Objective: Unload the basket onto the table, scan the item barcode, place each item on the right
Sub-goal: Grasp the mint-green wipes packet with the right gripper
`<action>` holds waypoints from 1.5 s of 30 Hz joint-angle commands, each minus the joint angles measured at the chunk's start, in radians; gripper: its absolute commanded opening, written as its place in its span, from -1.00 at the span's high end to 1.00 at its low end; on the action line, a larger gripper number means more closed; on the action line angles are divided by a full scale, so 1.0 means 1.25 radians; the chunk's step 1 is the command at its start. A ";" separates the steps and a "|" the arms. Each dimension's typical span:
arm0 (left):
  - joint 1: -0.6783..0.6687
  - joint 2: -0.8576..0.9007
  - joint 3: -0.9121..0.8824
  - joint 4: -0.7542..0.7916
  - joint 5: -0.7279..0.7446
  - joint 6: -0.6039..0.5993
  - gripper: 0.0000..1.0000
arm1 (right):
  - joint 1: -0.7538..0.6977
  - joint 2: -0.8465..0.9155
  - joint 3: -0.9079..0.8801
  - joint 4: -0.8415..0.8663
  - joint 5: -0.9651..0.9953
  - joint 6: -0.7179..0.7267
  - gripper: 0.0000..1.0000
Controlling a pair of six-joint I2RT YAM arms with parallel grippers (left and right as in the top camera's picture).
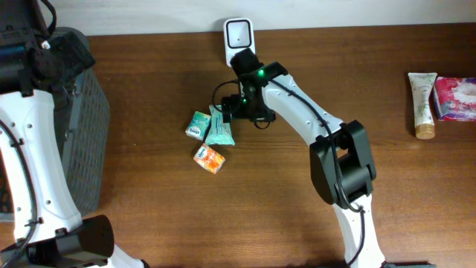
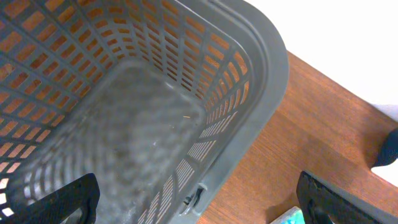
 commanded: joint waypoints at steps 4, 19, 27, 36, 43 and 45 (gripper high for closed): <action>0.003 -0.013 0.008 0.002 -0.006 -0.005 -0.98 | -0.013 -0.005 -0.007 0.012 -0.101 -0.020 -0.97; 0.003 -0.013 0.008 0.002 -0.006 -0.005 -0.98 | -0.008 -0.005 -0.042 0.040 -0.123 -0.020 -0.98; 0.003 -0.013 0.008 0.002 -0.006 -0.005 -0.98 | -0.007 -0.005 -0.108 0.148 -0.200 -0.014 -0.86; 0.003 -0.013 0.008 0.002 -0.006 -0.005 -0.98 | -0.007 -0.005 -0.162 0.265 -0.225 -0.012 -0.72; 0.003 -0.013 0.008 0.002 -0.006 -0.005 -0.98 | 0.009 -0.003 -0.165 0.285 -0.225 -0.015 -0.61; 0.003 -0.013 0.008 0.002 -0.006 -0.005 -0.98 | 0.020 -0.001 -0.181 0.306 -0.191 -0.015 -0.47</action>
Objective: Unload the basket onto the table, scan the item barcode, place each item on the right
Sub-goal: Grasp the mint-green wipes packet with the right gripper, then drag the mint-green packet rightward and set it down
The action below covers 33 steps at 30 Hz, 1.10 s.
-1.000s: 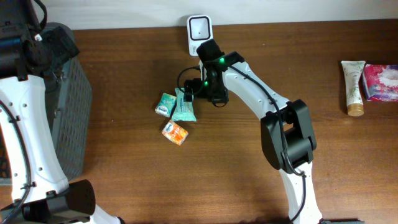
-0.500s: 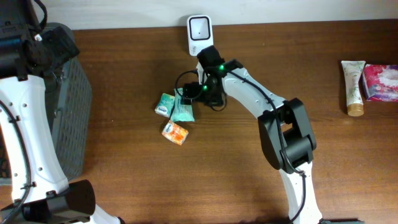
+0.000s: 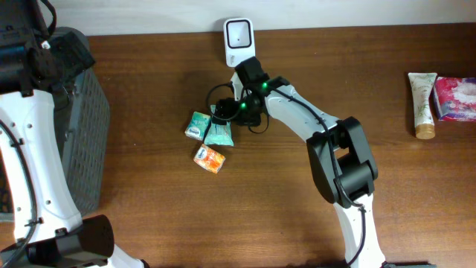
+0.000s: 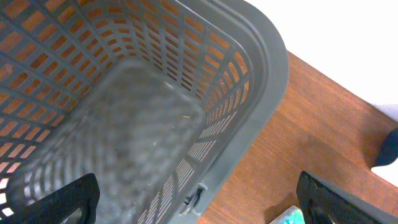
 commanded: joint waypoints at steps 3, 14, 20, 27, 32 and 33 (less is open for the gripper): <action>0.003 -0.013 0.008 0.002 -0.006 -0.005 -0.99 | 0.034 0.000 -0.047 0.040 0.039 -0.010 -0.11; 0.003 -0.013 0.008 0.002 -0.006 -0.005 -0.98 | 0.012 -0.056 0.062 -0.176 0.208 -0.100 0.92; 0.003 -0.013 0.008 0.002 -0.006 -0.005 -0.98 | 0.013 -0.069 0.188 -0.488 0.621 -0.003 0.92; 0.003 -0.013 0.008 0.002 -0.006 -0.005 -0.98 | 0.010 -0.028 0.168 -0.583 0.816 0.081 0.84; 0.003 -0.013 0.008 0.002 -0.006 -0.005 -0.98 | 0.012 -0.004 0.157 -0.593 0.823 0.074 0.81; 0.003 -0.013 0.008 0.002 -0.006 -0.005 -0.98 | 0.013 -0.001 0.152 -0.587 0.823 0.065 0.81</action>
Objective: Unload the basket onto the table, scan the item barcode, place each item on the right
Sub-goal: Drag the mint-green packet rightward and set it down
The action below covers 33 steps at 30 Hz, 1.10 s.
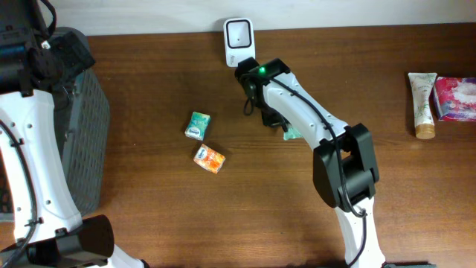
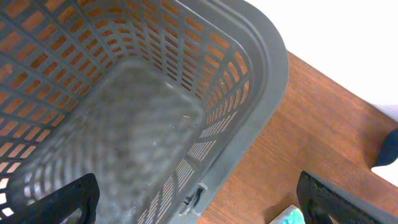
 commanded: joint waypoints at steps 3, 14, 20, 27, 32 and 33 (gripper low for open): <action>0.003 -0.013 0.008 0.002 -0.006 -0.005 -0.98 | 0.005 0.026 -0.052 0.037 0.040 -0.021 0.79; 0.003 -0.013 0.008 0.002 -0.006 -0.005 -0.98 | 0.049 0.033 -0.064 0.070 -0.138 -0.054 0.16; 0.003 -0.013 0.008 0.002 -0.006 -0.005 -0.98 | 0.090 0.033 -0.016 0.067 -0.126 -0.057 0.92; 0.003 -0.013 0.008 0.002 -0.006 -0.005 -0.98 | 0.082 0.033 -0.017 -0.006 0.072 -0.033 0.92; 0.003 -0.013 0.008 0.002 -0.006 -0.005 -0.98 | 0.061 0.033 -0.018 -0.066 0.219 -0.001 0.92; 0.003 -0.013 0.008 0.002 -0.006 -0.005 -0.98 | 0.053 0.033 -0.022 -0.062 0.218 -0.002 0.92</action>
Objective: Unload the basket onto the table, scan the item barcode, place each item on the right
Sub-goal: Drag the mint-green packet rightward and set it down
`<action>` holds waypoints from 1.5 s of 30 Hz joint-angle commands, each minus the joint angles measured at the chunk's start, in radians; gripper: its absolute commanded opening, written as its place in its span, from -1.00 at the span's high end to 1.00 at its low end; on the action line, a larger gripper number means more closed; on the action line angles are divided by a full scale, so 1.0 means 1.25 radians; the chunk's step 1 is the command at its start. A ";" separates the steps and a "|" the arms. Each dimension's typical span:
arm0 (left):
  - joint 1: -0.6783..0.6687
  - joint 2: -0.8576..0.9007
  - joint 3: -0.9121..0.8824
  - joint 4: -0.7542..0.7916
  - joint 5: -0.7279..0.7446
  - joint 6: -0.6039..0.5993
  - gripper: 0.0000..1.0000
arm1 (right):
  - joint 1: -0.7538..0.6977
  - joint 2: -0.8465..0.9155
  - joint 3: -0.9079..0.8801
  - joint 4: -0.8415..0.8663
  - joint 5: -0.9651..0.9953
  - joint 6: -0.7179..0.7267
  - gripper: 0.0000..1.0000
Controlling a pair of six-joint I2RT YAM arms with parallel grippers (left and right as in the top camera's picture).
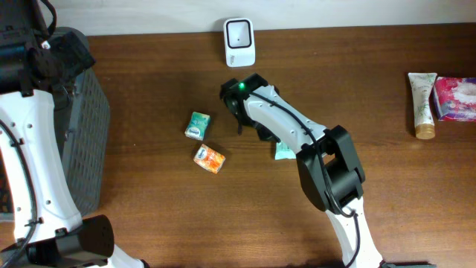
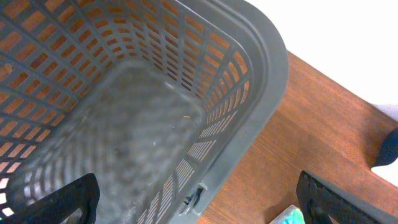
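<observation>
The white barcode scanner (image 1: 239, 33) stands at the table's back edge. My right arm reaches in from the front, its wrist with the green light in front of the scanner. Its gripper (image 1: 266, 136) points back toward the front, shut on a teal pouch (image 1: 282, 152). Only a corner of the pouch shows beside the arm. My left gripper (image 2: 199, 205) hangs open over the grey basket (image 2: 249, 74) with nothing between its fingers (image 2: 74, 199).
A green packet (image 1: 197, 125) and an orange packet (image 1: 210, 158) lie left of the right arm. A cream tube (image 1: 424, 104) and a pink packet (image 1: 455, 97) sit at the far right. The basket (image 1: 82, 112) stands at the left edge.
The right wrist has moved left and forward, away from the scanner. The teal pouch has shifted with it, slightly forward under the arm. The left arm has not moved.
The right gripper was at the teal pouch lying beside the green and orange packets, and stayed there at the second moment. Then the pouch was gone from that group and held right of it, below the scanner. Now it sits farther forward under the arm.
</observation>
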 commanded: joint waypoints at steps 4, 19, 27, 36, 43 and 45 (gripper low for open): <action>0.003 -0.013 0.008 0.002 -0.006 -0.005 -0.98 | -0.065 0.000 -0.005 0.000 -0.008 0.031 0.86; 0.003 -0.013 0.008 0.002 -0.006 -0.005 -0.98 | -0.444 -0.100 0.100 -0.045 -1.038 -0.521 -0.97; 0.003 -0.013 0.008 0.002 -0.006 -0.005 -0.99 | -0.498 -0.091 -0.215 0.208 -1.140 -0.559 -0.82; 0.003 -0.013 0.008 0.002 -0.006 -0.005 -0.98 | -0.449 -0.091 -0.356 0.382 -1.149 -0.559 0.19; 0.003 -0.013 0.008 0.002 -0.006 -0.005 -0.98 | -0.435 -0.117 -0.280 0.376 -1.040 -0.401 0.92; 0.003 -0.013 0.008 0.002 -0.006 -0.005 -0.98 | -0.410 -0.157 -0.221 0.331 -0.822 -0.307 0.92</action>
